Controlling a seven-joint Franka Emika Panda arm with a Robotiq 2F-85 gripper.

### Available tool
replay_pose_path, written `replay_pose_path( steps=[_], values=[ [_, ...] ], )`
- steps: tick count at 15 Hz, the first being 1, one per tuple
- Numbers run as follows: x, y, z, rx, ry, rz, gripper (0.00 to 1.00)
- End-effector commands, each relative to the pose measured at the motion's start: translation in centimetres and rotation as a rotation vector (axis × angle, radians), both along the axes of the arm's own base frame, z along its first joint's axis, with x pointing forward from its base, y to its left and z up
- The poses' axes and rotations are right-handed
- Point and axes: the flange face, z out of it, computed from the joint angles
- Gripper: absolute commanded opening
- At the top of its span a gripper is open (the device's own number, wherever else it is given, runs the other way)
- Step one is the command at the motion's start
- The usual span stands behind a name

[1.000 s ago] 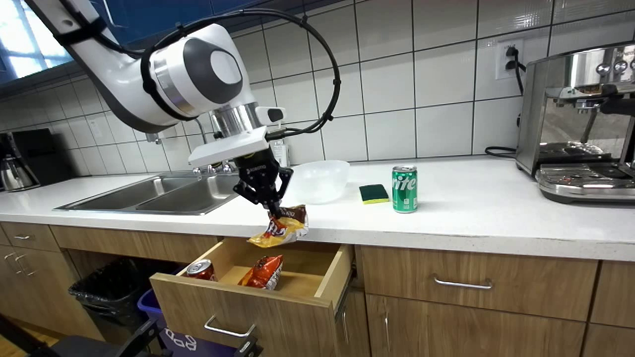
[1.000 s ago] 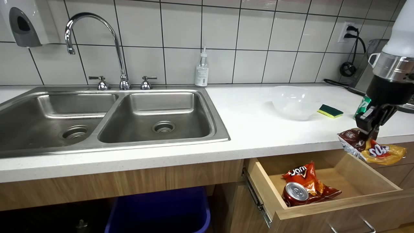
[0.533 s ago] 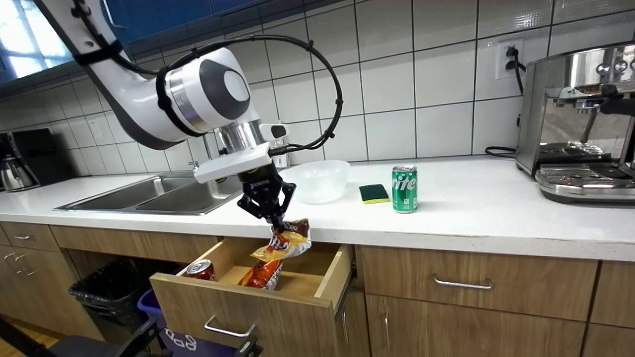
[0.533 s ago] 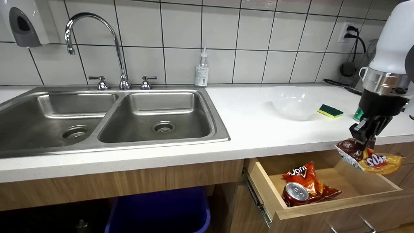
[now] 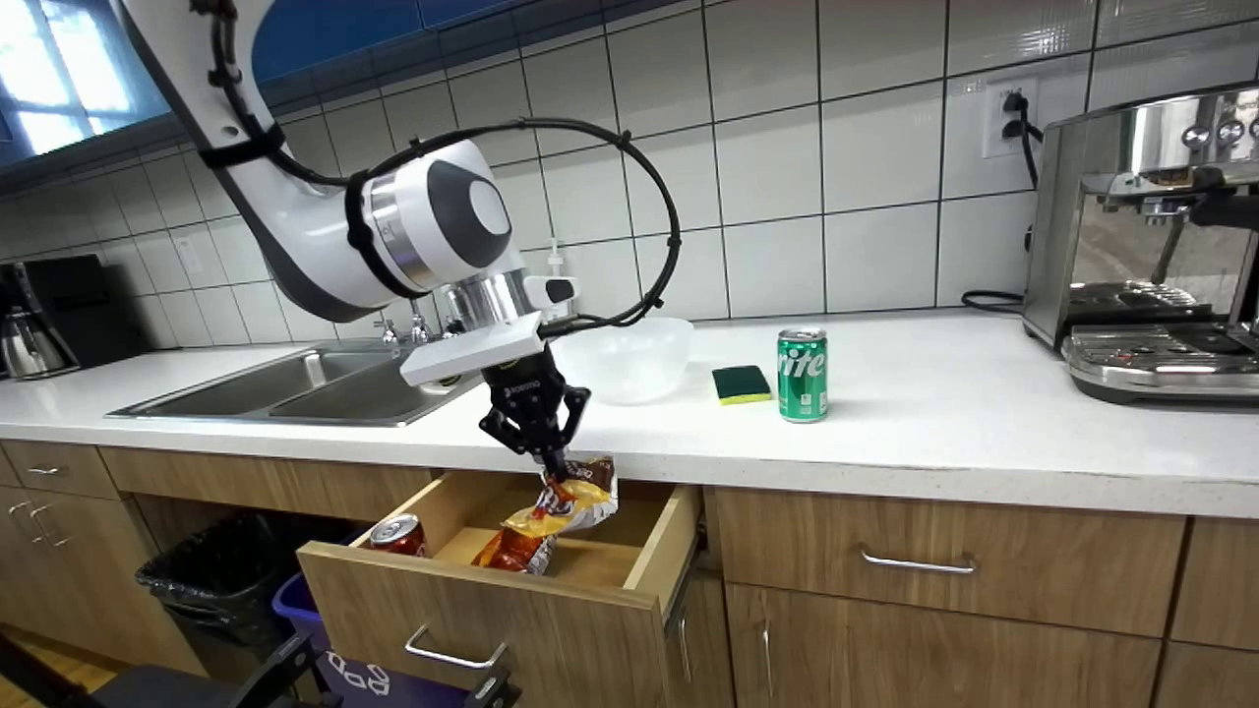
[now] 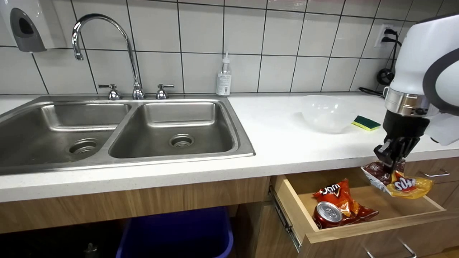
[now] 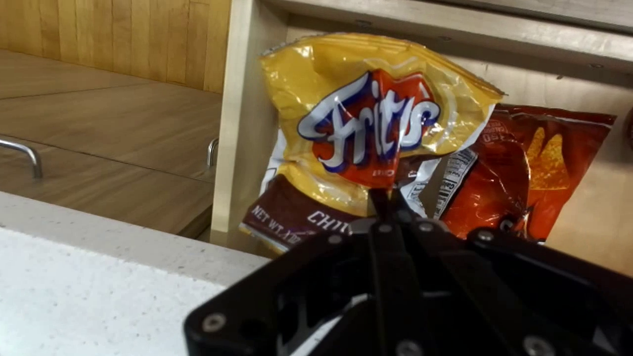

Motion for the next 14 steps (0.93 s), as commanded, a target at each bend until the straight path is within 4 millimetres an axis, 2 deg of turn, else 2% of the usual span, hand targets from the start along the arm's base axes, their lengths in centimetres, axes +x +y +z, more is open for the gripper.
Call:
replay_pose_path(
  steps=[1,14],
  values=[
    [1.2,-0.2,-1.0,-0.028,0.008,-0.024,0.00],
    [1.9,-1.0,-3.3,-0.046,0.042,-0.069,0.00]
  ],
)
